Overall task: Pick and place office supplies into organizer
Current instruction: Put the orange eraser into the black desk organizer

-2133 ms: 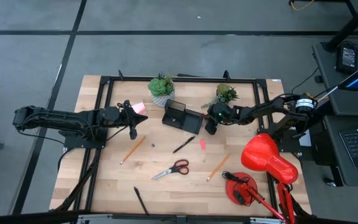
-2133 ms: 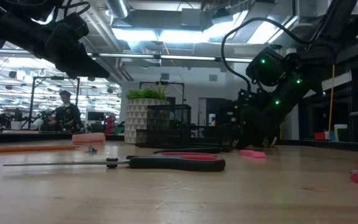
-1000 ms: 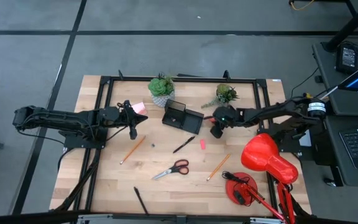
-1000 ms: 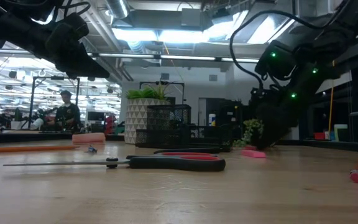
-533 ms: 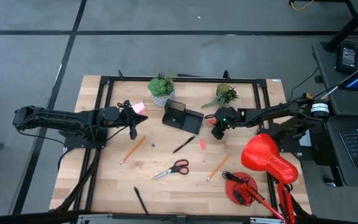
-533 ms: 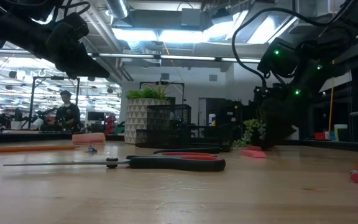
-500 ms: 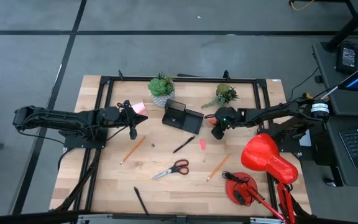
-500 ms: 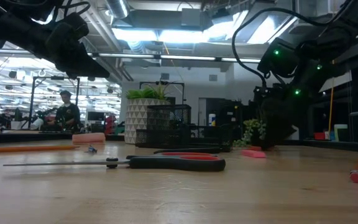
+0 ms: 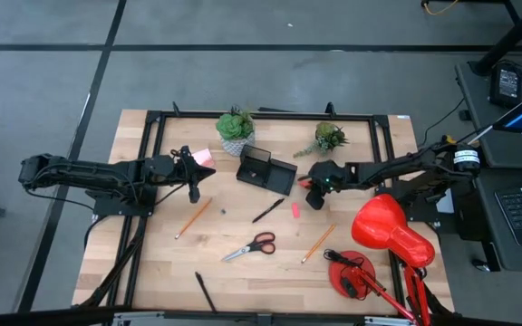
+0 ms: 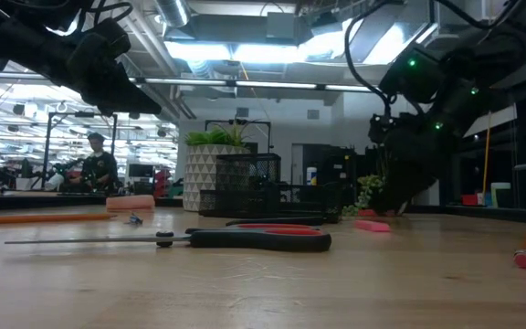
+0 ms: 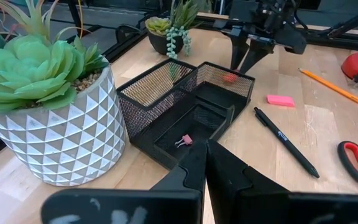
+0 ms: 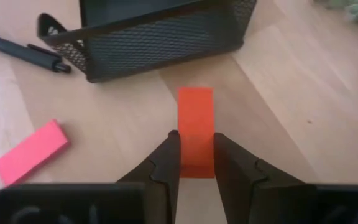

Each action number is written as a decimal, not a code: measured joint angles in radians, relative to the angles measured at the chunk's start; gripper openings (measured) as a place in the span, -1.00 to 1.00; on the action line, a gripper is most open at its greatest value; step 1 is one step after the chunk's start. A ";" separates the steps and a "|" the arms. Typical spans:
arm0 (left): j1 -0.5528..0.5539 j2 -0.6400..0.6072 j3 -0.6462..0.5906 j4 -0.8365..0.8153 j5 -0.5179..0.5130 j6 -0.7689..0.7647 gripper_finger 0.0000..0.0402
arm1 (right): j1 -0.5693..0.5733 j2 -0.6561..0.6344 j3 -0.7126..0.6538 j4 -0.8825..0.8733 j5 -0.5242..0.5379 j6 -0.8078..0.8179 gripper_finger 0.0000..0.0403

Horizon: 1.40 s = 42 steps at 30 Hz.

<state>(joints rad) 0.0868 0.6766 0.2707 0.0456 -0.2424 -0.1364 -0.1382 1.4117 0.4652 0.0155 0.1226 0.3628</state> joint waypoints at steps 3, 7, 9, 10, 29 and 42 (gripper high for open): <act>0.000 0.000 0.000 0.002 0.000 0.000 -0.97 | 0.012 -0.012 0.000 0.007 0.003 0.001 -0.57; 0.000 0.000 0.000 0.003 0.000 0.000 -0.97 | 0.023 -0.073 0.001 0.013 0.005 0.001 -0.57; 0.000 0.000 0.000 0.003 0.000 0.000 -0.97 | 0.026 -0.118 0.002 0.011 0.006 0.000 -0.57; 0.000 0.000 0.000 0.003 0.000 0.000 -0.97 | 0.026 -0.141 0.002 0.009 0.006 -0.001 -0.57; 0.000 0.000 0.000 0.007 0.000 0.000 -0.97 | 0.057 -0.252 0.003 0.227 0.007 -0.104 -0.57; 0.000 0.000 0.000 0.015 0.000 0.000 -0.97 | 0.078 -0.030 0.225 0.234 0.007 -0.220 -0.57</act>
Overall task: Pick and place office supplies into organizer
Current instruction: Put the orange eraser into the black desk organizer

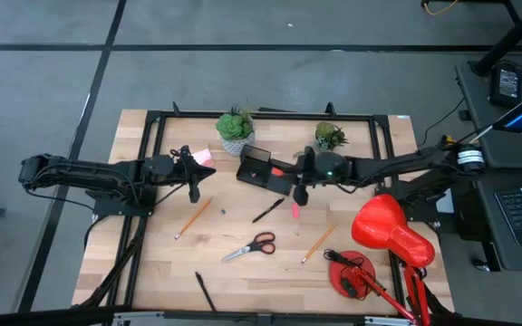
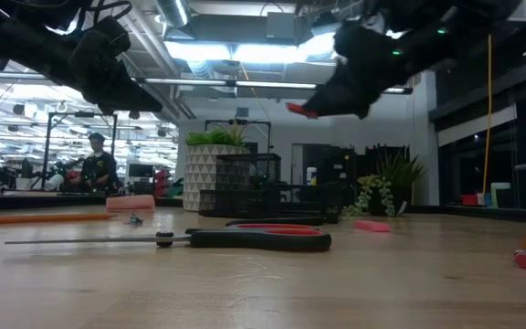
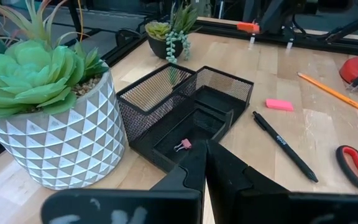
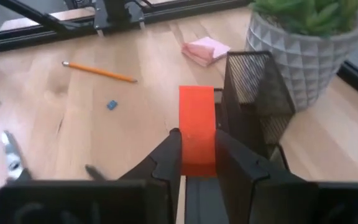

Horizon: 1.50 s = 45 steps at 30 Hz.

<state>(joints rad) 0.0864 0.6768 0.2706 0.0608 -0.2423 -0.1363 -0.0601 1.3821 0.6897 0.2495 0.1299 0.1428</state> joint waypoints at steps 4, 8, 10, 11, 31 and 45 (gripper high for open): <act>0.000 0.000 0.000 0.004 0.000 0.000 -0.97 | 0.000 0.097 0.097 0.003 0.000 -0.030 -0.57; 0.000 0.000 0.000 0.026 0.000 0.008 -0.97 | 0.000 0.196 0.184 0.001 0.000 -0.045 -0.57; 0.000 0.000 0.000 0.036 0.000 0.009 -0.97 | 0.000 0.241 0.224 0.000 0.000 -0.046 -0.57; 0.000 0.000 0.000 0.039 0.000 0.009 -0.97 | 0.000 0.264 0.242 0.001 0.003 -0.047 -0.57; 0.000 0.000 0.000 0.048 0.000 0.010 -0.97 | 0.066 0.451 0.402 -0.121 0.236 -0.149 -0.57; 0.000 0.000 0.000 0.048 0.000 0.008 -0.97 | 0.066 0.556 0.401 -0.065 0.295 -0.146 -0.57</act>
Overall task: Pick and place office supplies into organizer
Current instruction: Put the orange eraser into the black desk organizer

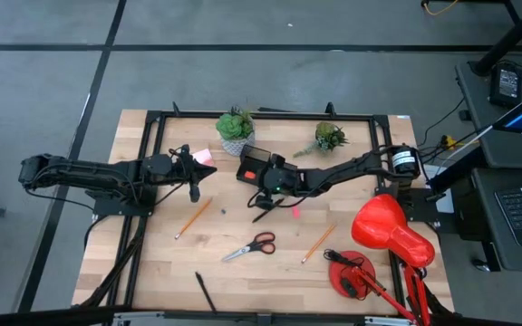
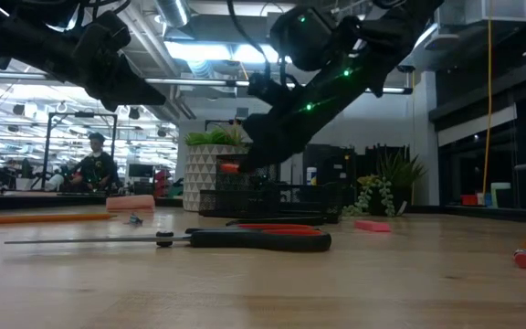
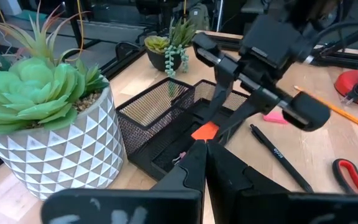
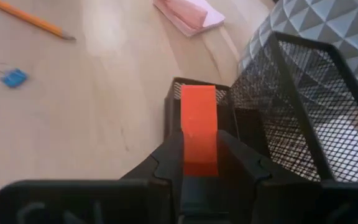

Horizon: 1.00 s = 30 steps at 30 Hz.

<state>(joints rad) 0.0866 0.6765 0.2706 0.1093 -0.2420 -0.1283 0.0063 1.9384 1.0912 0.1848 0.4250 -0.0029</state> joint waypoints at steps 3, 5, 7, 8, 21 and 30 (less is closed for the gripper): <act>0.000 0.000 0.000 0.000 0.000 0.000 -0.97 | -0.001 0.010 0.000 0.002 0.002 0.002 -0.57; 0.000 0.000 0.000 0.000 0.000 0.000 -0.97 | -0.003 0.016 0.000 0.001 0.002 0.002 -0.57; 0.000 0.000 0.000 0.000 0.000 0.000 -0.97 | -0.007 0.020 0.000 0.001 0.002 0.002 -0.57; 0.000 0.000 0.000 0.000 0.000 0.000 -0.97 | -0.009 0.023 0.000 0.002 0.001 0.002 -0.57; 0.000 0.000 0.000 0.000 0.000 0.000 -0.97 | -0.028 0.033 -0.001 0.005 0.003 0.045 -0.57; 0.000 0.000 0.000 0.000 0.000 0.000 -0.97 | -0.030 0.057 0.000 0.026 0.004 0.051 -0.57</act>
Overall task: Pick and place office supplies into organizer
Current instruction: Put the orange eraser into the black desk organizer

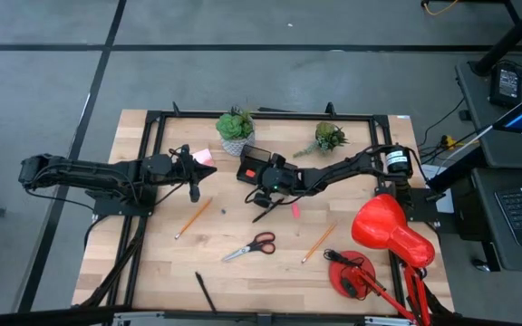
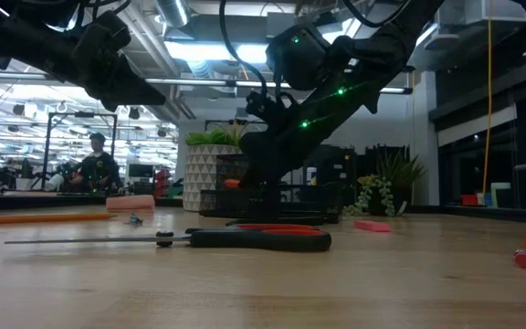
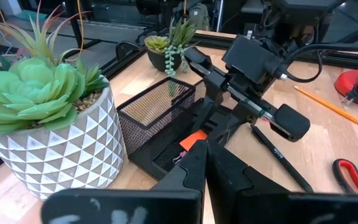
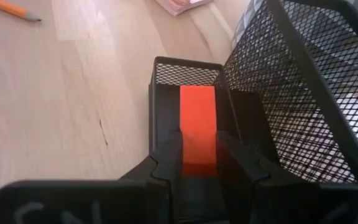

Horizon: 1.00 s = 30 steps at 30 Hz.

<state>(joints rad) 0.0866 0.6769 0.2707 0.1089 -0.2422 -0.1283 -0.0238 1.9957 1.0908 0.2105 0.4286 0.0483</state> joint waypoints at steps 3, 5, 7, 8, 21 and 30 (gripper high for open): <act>0.000 0.000 0.000 0.000 0.000 0.000 -0.97 | 0.000 0.000 0.000 0.003 0.000 -0.001 -0.57; 0.000 0.000 0.000 0.000 0.000 0.000 -0.97 | 0.000 0.000 0.000 0.006 -0.001 0.000 -0.57; 0.000 0.000 0.000 0.000 0.000 0.000 -0.97 | 0.000 0.000 0.000 0.006 -0.001 0.001 -0.57; 0.000 0.000 0.000 0.000 0.000 0.000 -0.97 | 0.000 0.000 0.000 0.006 -0.001 0.002 -0.57; 0.000 0.000 0.000 0.000 0.000 0.000 -0.97 | -0.002 0.001 -0.001 0.012 0.001 0.046 -0.54; 0.000 0.000 0.000 0.000 0.000 0.000 -0.97 | -0.002 0.002 -0.001 0.017 0.044 0.048 -0.30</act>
<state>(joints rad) 0.0866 0.6769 0.2705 0.1089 -0.2420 -0.1284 -0.0261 1.9972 1.0901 0.2279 0.4725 0.0967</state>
